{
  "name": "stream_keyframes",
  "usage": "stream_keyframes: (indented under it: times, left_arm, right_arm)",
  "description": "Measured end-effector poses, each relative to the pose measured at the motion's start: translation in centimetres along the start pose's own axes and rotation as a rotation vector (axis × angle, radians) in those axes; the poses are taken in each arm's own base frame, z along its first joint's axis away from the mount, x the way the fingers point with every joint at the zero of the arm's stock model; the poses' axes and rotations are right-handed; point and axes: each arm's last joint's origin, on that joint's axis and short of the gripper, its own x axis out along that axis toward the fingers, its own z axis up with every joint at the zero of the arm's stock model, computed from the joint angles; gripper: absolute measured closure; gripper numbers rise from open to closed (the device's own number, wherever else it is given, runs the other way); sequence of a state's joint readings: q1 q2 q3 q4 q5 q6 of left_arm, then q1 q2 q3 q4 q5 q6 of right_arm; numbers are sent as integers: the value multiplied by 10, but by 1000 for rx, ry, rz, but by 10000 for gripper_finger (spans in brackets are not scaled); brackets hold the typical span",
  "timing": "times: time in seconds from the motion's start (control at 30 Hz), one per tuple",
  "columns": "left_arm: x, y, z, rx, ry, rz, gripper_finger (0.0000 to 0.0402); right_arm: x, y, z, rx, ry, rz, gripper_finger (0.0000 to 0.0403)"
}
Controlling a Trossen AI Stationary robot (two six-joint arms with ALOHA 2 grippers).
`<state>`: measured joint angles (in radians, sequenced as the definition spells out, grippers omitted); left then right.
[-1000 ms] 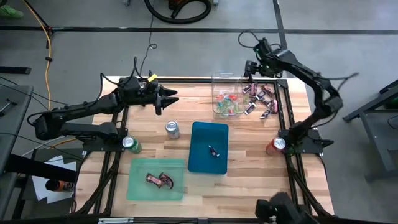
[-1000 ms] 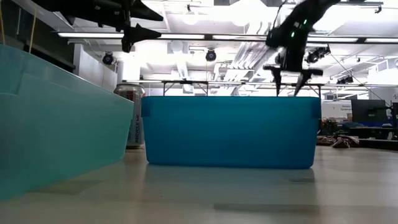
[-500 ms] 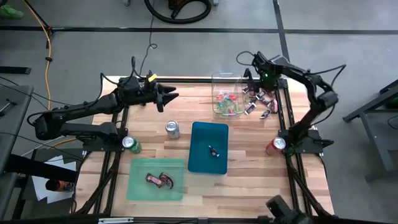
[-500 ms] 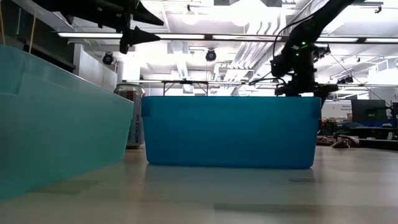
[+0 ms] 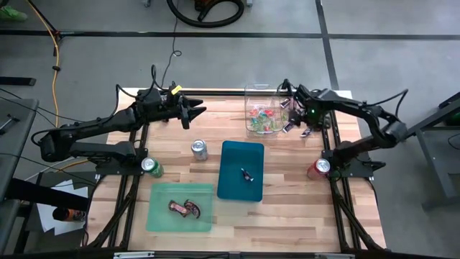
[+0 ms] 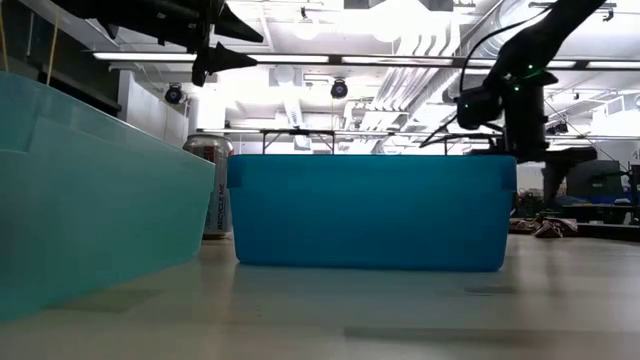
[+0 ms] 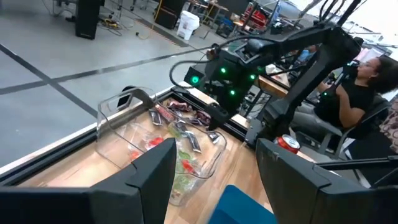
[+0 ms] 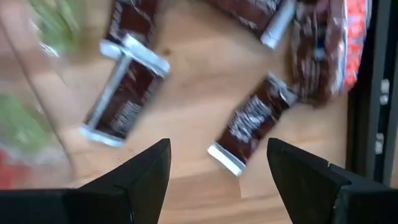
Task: Sort candy
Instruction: Put the brown-white chocolate into the blue bin
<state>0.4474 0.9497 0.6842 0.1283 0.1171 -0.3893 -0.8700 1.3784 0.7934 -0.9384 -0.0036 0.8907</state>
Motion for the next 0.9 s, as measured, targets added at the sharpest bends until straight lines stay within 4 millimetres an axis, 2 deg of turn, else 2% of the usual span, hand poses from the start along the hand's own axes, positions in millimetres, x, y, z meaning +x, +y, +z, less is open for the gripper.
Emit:
stream_keyframes:
  times: [0.2,0.37,0.53,0.73,0.9]
  left_arm:
    - [0,0,0,0,1,-1,195]
    - [0,0,0,-1,1,-2,195]
    - [0,0,0,-1,2,-2,195]
    - [0,0,0,-1,3,-2,195]
    - [-1,0,0,-14,1,-8,195]
  right_arm:
    - [14,-5,-14,69,2,-40,141]
    - [28,-7,-17,169,-46,-19,144]
    - [33,-11,-20,201,-48,-34,169]
    - [44,-18,-25,222,-47,-56,240]
    - [43,-16,-29,160,-96,-90,351]
